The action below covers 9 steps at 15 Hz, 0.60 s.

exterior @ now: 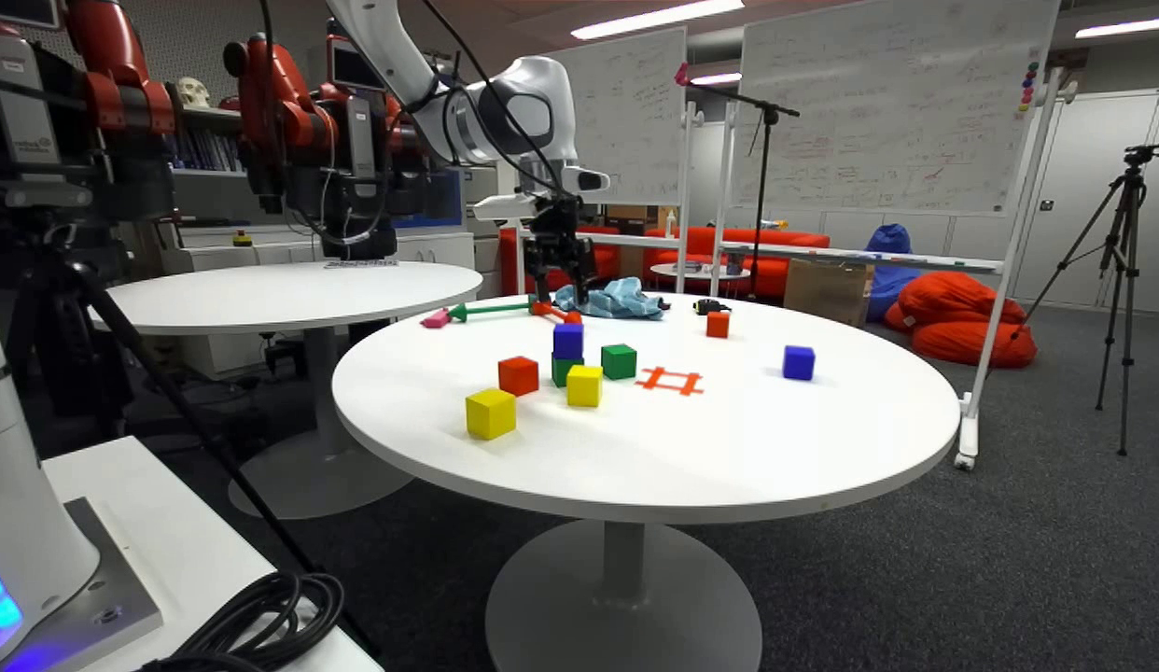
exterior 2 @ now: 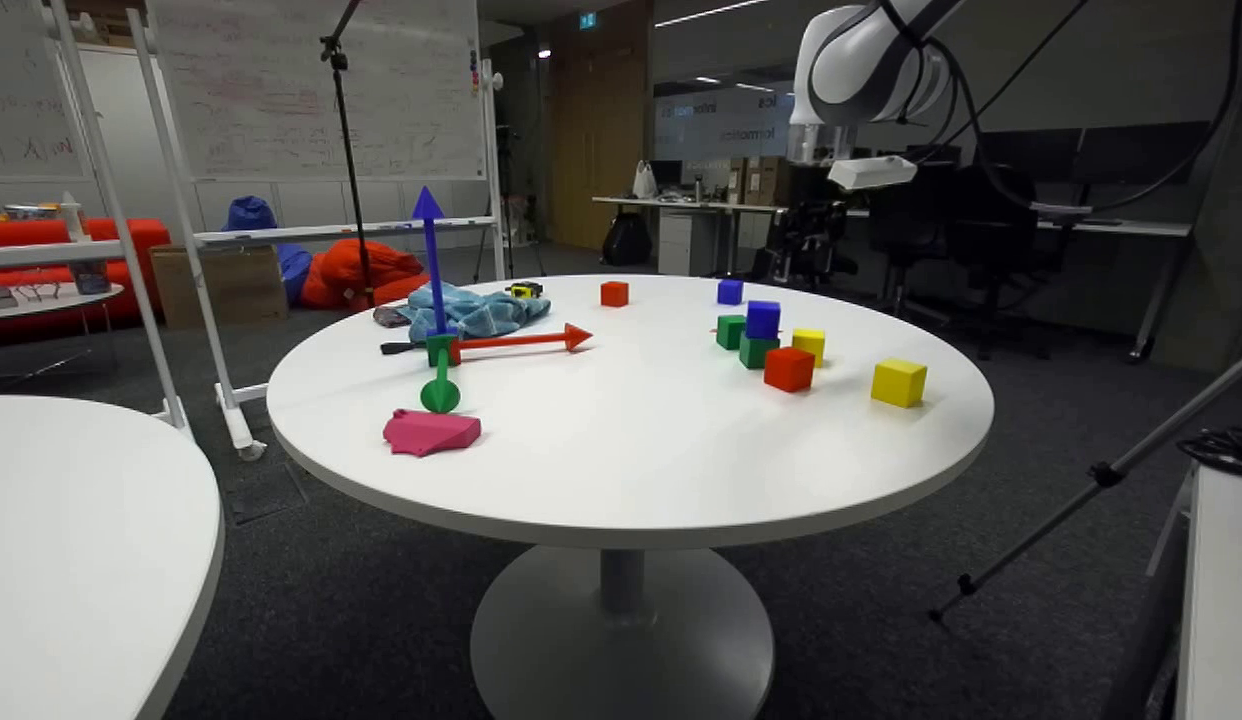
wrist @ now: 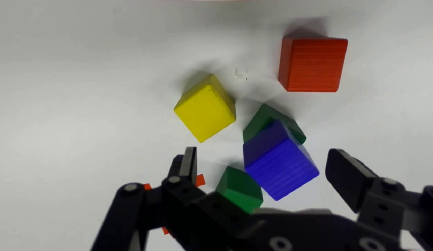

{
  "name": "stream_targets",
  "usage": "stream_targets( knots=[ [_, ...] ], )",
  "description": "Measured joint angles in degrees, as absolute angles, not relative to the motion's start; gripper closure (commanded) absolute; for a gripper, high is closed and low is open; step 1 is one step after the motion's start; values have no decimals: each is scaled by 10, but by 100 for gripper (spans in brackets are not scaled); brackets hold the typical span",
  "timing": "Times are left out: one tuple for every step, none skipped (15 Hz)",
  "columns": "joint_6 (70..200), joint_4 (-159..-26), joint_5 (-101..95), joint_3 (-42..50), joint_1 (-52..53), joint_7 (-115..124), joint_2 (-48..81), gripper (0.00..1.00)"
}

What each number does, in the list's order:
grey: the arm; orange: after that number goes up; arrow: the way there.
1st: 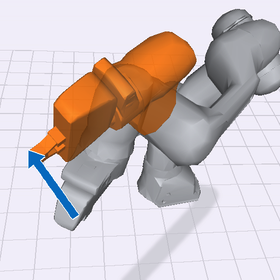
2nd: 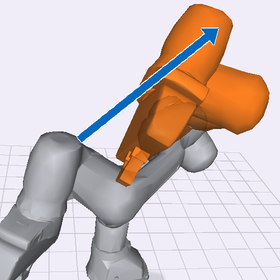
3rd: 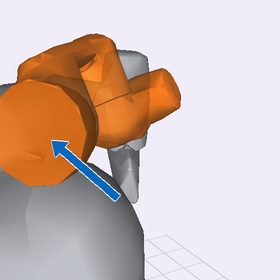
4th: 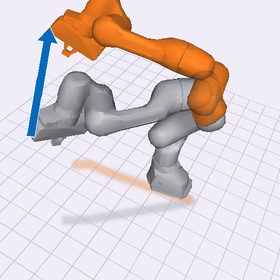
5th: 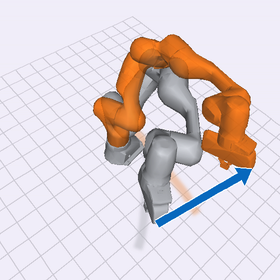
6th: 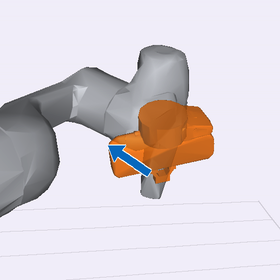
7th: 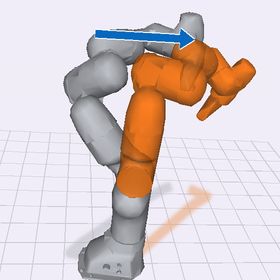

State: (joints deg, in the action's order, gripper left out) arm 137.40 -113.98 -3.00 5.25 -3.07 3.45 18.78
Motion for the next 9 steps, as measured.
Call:
stream_targets(
  knots=[
    [1356,-1137,-21,47,-31,22,188,0],
    [1339,-1133,-12,43,-31,11,188,0],
    [1323,-1130,-3,39,-31,2,189,0],
    [1308,-1126,7,36,-31,-6,189,0],
    [1294,-1124,16,33,-31,-11,189,0],
    [1282,-1121,24,32,-31,-13,189,0],
    [1273,-1120,33,32,-31,-14,189,0],
    [1268,-1118,36,32,-32,-14,189,0],
    [1265,-1118,37,32,-33,-14,189,0]
  ],
)
